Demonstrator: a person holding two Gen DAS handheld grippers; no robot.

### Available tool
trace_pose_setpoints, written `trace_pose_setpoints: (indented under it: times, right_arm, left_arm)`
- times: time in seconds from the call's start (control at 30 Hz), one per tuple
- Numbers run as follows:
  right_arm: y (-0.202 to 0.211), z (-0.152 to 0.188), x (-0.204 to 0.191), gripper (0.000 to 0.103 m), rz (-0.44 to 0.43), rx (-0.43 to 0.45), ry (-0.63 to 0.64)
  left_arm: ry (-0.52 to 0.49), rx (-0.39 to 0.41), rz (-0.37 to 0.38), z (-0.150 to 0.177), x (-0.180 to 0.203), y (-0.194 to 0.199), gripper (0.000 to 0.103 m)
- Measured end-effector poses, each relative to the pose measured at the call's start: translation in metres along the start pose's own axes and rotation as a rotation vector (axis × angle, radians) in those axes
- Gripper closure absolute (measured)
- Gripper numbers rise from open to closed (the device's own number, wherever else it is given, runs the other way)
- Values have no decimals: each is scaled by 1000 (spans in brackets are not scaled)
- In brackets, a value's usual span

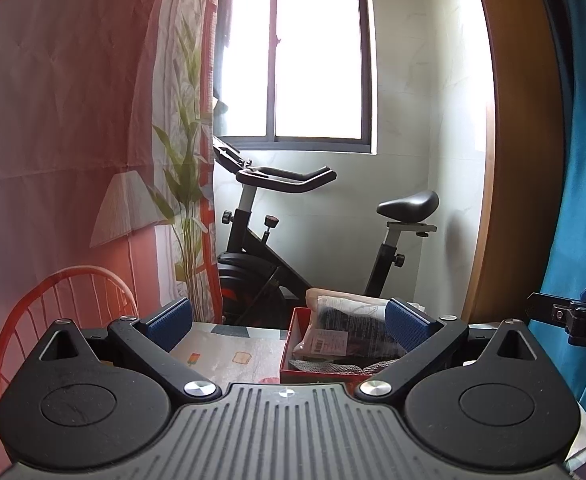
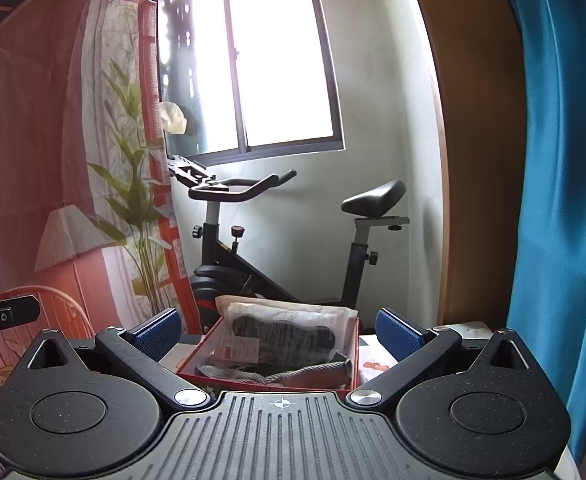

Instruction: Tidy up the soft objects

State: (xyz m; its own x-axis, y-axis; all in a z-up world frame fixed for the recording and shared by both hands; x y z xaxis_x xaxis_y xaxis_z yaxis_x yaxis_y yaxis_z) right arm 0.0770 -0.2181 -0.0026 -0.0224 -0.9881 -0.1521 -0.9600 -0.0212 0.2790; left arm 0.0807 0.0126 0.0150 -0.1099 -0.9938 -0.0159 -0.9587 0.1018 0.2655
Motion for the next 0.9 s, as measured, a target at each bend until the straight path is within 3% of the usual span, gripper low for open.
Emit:
trace_pose_setpoints:
  times: [0.9]
  right_arm:
    - [-1,2,0,0,1,2,10]
  left_arm:
    - [3,19,11,0,3,5,0]
Point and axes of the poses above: each gripper's, at about its wrist camera, not at the fingertips, and y roughly against the way its jaws point, x to its right, z to its underside, the point moved 7 cm from there along -y, roughly the way its jaws point, and after that the axes turned 4 degrees about z, right-handed, at the moved point
